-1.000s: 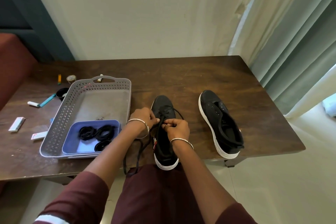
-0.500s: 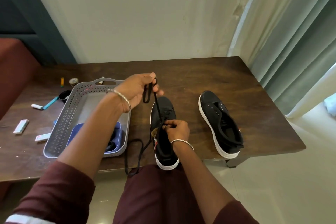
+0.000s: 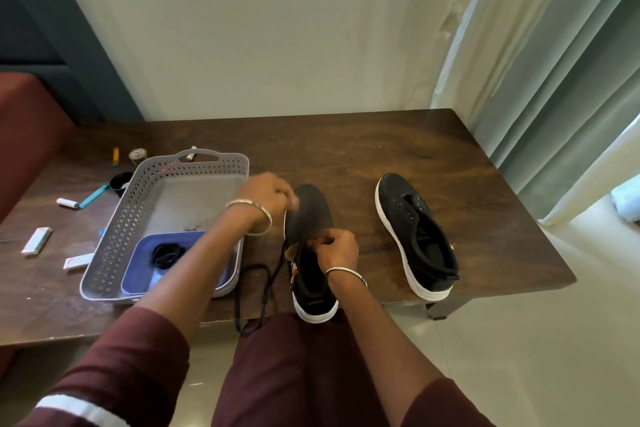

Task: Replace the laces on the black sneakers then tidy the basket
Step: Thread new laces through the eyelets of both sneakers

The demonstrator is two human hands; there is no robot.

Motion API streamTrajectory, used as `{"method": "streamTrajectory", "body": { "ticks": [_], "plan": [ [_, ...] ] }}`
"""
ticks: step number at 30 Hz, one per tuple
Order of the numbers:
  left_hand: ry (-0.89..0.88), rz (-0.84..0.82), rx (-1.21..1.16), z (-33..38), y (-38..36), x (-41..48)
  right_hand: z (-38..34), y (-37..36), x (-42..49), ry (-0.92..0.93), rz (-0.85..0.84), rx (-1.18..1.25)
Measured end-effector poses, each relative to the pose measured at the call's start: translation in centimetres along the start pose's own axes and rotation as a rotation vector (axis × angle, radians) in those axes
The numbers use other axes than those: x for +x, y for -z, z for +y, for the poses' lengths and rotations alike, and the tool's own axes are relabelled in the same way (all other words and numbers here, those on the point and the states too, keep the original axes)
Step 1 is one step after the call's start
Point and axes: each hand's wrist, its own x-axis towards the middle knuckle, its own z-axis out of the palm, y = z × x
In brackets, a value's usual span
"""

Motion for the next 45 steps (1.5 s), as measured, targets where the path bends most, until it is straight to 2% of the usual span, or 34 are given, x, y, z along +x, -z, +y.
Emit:
{"method": "streamTrajectory", "body": {
  "ticks": [3,6,11,12,13,15,17,21,26,31,37,41,45],
  "plan": [
    [0.014,0.055,-0.5,3.3,4.8,-1.2,0.0,0.1,-0.1,-0.014,-0.013,0.019],
    [-0.049,0.076,-0.641,3.3,6.8,-1.6,0.1,0.2,-0.4,0.003,-0.023,0.0],
    [0.161,-0.032,-1.128,1.6,2.3,-1.8,0.2,0.9,-1.4,0.137,0.007,-0.195],
    [0.183,-0.035,-1.078,1.2,1.3,-1.6,0.4,1.0,-1.6,0.159,0.005,-0.229],
    [0.172,0.002,-0.902,0.4,0.3,-1.0,0.6,1.0,-1.7,0.177,0.005,-0.238],
    [0.023,0.095,-0.323,-1.3,-1.4,0.1,1.0,0.8,-1.8,0.209,0.031,-0.193],
    [-0.109,0.053,0.101,-2.3,-2.5,0.6,1.3,0.8,-2.1,0.235,0.072,-0.141],
    [-0.115,-0.085,0.471,-3.2,-3.1,1.0,1.4,0.9,-2.5,0.323,0.14,-0.105],
    [-0.128,-0.118,0.396,-4.1,-2.8,1.8,1.2,1.2,-3.0,0.448,0.159,-0.227],
    [-0.196,-0.148,0.37,-4.3,-3.7,1.4,1.3,1.3,-2.9,0.41,0.126,-0.228],
    [-0.274,0.052,0.564,-4.5,-6.0,0.5,1.0,1.8,-2.4,0.39,-0.009,-0.283],
    [-0.365,0.157,0.571,-4.7,-6.6,0.0,0.5,2.3,-1.0,0.419,-0.043,-0.107],
    [-0.371,0.186,0.554,-5.2,-6.8,-0.2,0.2,2.7,1.1,0.5,-0.069,-0.246]
  ]
}}
